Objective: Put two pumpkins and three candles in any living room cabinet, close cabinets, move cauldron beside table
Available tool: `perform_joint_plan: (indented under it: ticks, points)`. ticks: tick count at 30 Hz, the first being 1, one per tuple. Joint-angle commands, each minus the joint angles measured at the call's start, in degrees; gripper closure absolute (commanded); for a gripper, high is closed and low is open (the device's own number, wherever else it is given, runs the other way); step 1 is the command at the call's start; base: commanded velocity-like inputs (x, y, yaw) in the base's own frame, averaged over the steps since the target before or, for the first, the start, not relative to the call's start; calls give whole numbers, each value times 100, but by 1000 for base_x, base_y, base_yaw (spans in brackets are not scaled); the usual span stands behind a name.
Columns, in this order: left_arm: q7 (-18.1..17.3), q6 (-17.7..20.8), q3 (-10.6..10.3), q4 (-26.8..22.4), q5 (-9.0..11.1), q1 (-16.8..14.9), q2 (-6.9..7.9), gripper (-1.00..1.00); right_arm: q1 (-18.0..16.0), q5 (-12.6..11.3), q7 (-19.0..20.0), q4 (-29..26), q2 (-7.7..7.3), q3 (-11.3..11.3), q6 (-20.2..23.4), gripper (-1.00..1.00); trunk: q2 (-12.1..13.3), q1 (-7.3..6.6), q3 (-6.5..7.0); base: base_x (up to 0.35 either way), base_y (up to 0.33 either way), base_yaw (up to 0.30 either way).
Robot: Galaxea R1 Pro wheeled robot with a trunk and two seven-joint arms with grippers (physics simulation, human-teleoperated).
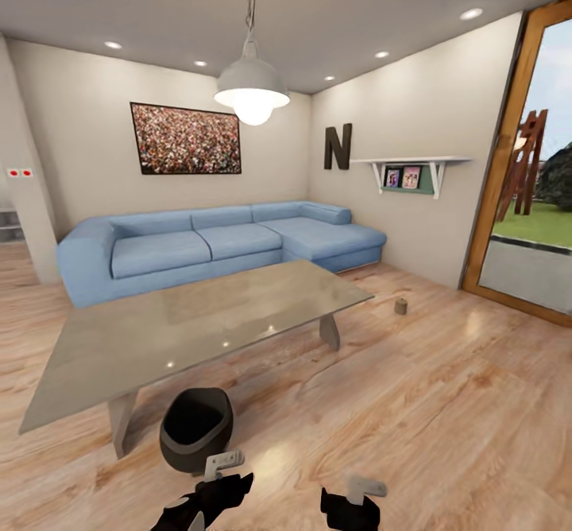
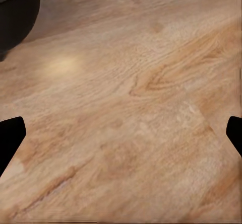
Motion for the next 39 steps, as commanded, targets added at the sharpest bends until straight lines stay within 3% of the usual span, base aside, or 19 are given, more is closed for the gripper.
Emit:
perform_joint_plan:
  ticks: [1, 26, 39]
  points:
    - [-3, 33, -9, -11, 48, 0, 3, -100, -5, -61, -38, 6, -4, 45, -27, -100, -3, -3, 0, -158, 55, -233]
    - [5, 23, -9, -9, 48, 0, 3, -100, -5, -61, -38, 6, -4, 48, -26, -100, -3, -3, 141, -18, 4, -233]
    - [2, 23, -9, 7, 41, 0, 3, -100, -5, -61, -38, 6, -4, 44, -26, -100, -3, -3, 214, -122, 46, -233]
